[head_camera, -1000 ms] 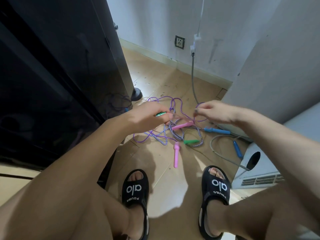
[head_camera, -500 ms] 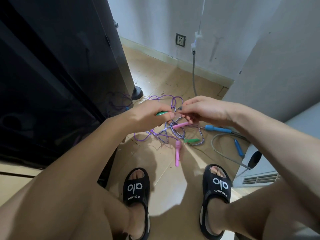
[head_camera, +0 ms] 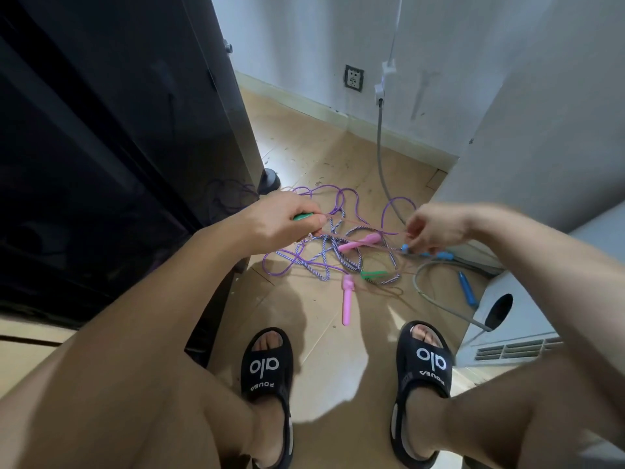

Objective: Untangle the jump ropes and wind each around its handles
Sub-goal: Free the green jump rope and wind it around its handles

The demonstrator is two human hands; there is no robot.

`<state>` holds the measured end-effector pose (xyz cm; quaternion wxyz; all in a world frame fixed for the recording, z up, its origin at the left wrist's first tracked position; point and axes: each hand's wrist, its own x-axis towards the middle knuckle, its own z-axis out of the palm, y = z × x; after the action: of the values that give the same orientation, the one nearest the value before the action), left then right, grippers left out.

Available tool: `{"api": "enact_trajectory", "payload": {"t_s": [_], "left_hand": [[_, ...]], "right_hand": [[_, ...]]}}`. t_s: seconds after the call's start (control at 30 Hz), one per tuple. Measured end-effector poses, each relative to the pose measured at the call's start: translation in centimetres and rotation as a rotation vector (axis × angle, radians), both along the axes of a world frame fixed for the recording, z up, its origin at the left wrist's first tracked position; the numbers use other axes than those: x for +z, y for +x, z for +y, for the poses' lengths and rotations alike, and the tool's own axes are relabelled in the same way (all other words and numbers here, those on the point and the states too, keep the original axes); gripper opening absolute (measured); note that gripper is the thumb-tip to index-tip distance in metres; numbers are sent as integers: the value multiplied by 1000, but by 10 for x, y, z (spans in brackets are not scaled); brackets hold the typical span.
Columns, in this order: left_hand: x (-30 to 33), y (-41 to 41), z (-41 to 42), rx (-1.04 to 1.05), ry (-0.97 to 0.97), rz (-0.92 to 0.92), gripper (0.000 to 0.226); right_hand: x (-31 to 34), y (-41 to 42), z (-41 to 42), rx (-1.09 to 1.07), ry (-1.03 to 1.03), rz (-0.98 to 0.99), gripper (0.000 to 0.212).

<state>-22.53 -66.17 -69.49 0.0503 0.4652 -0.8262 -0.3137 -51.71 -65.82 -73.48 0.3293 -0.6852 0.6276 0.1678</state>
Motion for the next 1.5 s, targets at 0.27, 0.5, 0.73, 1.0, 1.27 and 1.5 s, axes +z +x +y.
{"api": "enact_trajectory", "payload": {"t_s": [0.27,0.5,0.73,1.0,1.27,1.5], "left_hand": [[2,-16,6,-15,35,50,34],[0,-19,7,-23,25,34,34],[-1,-9,6,1,62,47,32],[-2,-24,9,-23,59,74,34],[-2,-11,6,5,39,35,33],[-2,-16,8,4,79,75,35]], "right_hand": [[11,39,16,-152,192,-553,60],[23,54,21,-124,123,-827,7],[-1,9,18,78,157,362,10],[22,61,33,-169,176,-898,7],[8,20,19,43,23,-122,22],[4,37,27,-188,177,-637,40]]}}
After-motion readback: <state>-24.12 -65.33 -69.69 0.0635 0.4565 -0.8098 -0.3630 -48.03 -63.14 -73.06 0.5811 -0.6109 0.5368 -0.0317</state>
